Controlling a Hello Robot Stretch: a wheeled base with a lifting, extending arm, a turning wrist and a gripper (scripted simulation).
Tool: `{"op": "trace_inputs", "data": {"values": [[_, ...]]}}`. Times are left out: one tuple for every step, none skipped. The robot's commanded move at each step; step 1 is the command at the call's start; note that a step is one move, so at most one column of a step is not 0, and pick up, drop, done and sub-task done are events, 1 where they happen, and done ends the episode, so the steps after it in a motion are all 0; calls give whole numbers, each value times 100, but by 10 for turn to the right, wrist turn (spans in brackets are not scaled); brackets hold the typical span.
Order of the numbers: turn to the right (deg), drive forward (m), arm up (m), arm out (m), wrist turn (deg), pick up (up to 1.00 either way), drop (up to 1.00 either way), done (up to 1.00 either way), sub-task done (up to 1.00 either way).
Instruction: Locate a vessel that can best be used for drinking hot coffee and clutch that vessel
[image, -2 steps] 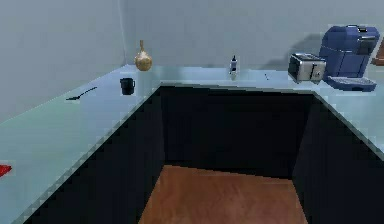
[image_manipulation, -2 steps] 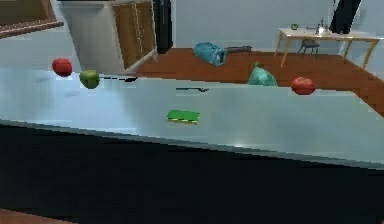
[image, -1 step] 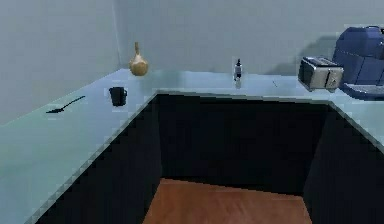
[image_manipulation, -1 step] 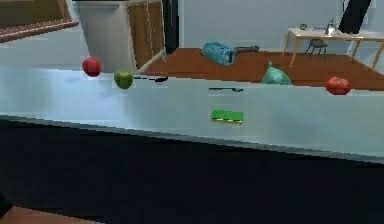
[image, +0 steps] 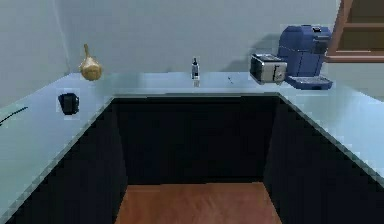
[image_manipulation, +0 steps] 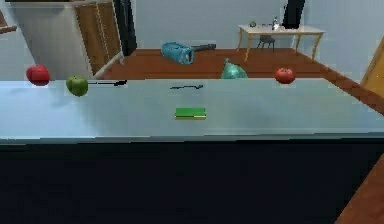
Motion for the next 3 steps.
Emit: {"op": "trace_inputs", "data": {"values": [[0, 55, 0, 0, 0, 0, 0, 0, 0], [-450, 0, 0, 0, 0, 0, 0, 0, 0], [-450, 0, 0, 0, 0, 0, 0, 0, 0]]}}
